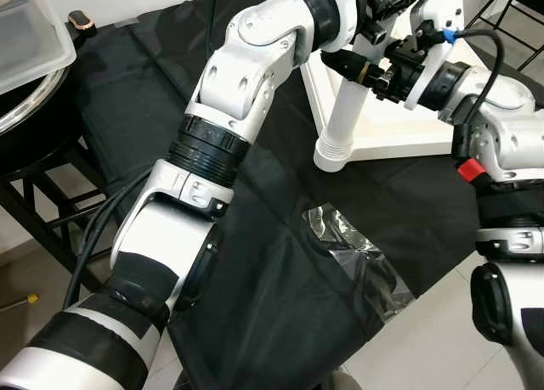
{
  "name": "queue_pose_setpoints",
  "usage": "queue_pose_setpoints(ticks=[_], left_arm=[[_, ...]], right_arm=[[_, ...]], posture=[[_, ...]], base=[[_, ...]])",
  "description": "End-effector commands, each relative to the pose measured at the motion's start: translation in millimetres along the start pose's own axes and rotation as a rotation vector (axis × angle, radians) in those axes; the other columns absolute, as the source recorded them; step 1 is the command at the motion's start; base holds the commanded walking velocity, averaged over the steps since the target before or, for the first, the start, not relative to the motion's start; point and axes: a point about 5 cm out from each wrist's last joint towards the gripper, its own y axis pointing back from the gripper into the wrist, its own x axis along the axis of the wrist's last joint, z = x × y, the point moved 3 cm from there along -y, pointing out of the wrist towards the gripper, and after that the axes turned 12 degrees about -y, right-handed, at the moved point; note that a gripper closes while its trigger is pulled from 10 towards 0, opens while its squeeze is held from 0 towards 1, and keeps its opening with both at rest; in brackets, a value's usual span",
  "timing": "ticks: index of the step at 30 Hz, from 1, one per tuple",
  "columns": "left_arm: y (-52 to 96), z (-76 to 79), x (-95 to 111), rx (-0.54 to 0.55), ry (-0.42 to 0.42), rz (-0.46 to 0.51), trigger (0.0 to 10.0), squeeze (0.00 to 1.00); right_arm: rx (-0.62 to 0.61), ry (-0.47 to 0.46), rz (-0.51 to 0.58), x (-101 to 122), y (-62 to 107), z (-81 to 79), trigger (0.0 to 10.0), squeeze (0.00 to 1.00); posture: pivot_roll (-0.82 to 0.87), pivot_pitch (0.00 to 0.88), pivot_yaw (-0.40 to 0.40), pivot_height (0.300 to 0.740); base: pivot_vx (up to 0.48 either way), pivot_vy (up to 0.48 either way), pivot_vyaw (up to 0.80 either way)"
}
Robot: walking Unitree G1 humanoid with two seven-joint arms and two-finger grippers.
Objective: Building children table
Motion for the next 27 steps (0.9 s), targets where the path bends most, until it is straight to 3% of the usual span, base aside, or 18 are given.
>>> queue_pose_setpoints(ticks=[1, 2, 3, 15, 19, 24, 25, 26, 27], left_arm=[[-3.8, 7.1, -0.8, -0.038, -0.036, -0.018, 0.0, 0.0], [-3.8, 7.1, -0.8, -0.038, -0.036, -0.018, 0.0, 0.0], [-3.5, 5.6, 0.3, -0.026, -0.031, -0.01, 10.0, 1.0], [1.7, 5.1, 16.6, -0.058, 0.016, 0.089, 10.0, 1.0], [28.8, 17.0, 39.9, -0.253, 0.144, 0.26, 10.0, 1.0], [39.9, 17.3, 38.6, -0.294, 0.156, 0.266, 10.0, 1.0], [52.8, 19.2, 33.1, -0.341, 0.157, 0.252, 10.0, 1.0], [52.8, 19.2, 33.1, -0.341, 0.157, 0.252, 10.0, 1.0], [64.7, 19.9, 27.2, -0.374, 0.164, 0.229, 10.0, 1.0]], right_arm=[[-0.014, 0.064, 0.006, 7.3, 3.9, 3.1, 0.0, 0.0], [-0.014, 0.064, 0.006, 7.3, 3.9, 3.1, 0.0, 0.0], [-0.042, 0.049, 0.029, 8.8, 3.7, 6.1, 0.0, 0.0], [-0.068, 0.024, 0.063, 9.4, 3.9, 12.9, 0.0, 0.0], [-0.076, 0.016, 0.071, 8.4, 4.8, 13.6, 0.0, 0.0], [-0.077, 0.014, 0.076, 9.0, 5.2, 13.8, 0.0, 0.0], [-0.08, 0.011, 0.084, 10.0, 5.6, 14.3, 0.0, 0.0], [-0.08, 0.011, 0.084, 10.0, 5.6, 14.3, 0.0, 0.0], [-0.082, 0.011, 0.089, 11.1, 6.1, 14.7, 0.0, 0.0]], posture=[[0.04, 0.296, -0.001, 0.74], [0.04, 0.296, -0.001, 0.74], [0.04, 0.296, 0.002, 0.74], [0.04, 0.295, 0.002, 0.74], [0.04, 0.296, -0.001, 0.74], [0.04, 0.296, -0.002, 0.74], [0.04, 0.296, -0.002, 0.74], [0.04, 0.296, -0.002, 0.74], [0.04, 0.3, -0.005, 0.74]], base=[[0.0, 0.0, 0.0], [0.0, 0.0, 0.0], [0.0, 0.0, 0.0], [0.0, 0.0, 0.0], [0.0, 0.0, 0.0], [0.0, 0.0, 0.0], [0.0, 0.0, 0.0], [0.0, 0.0, 0.0], [0.0, 0.0, 0.0]])
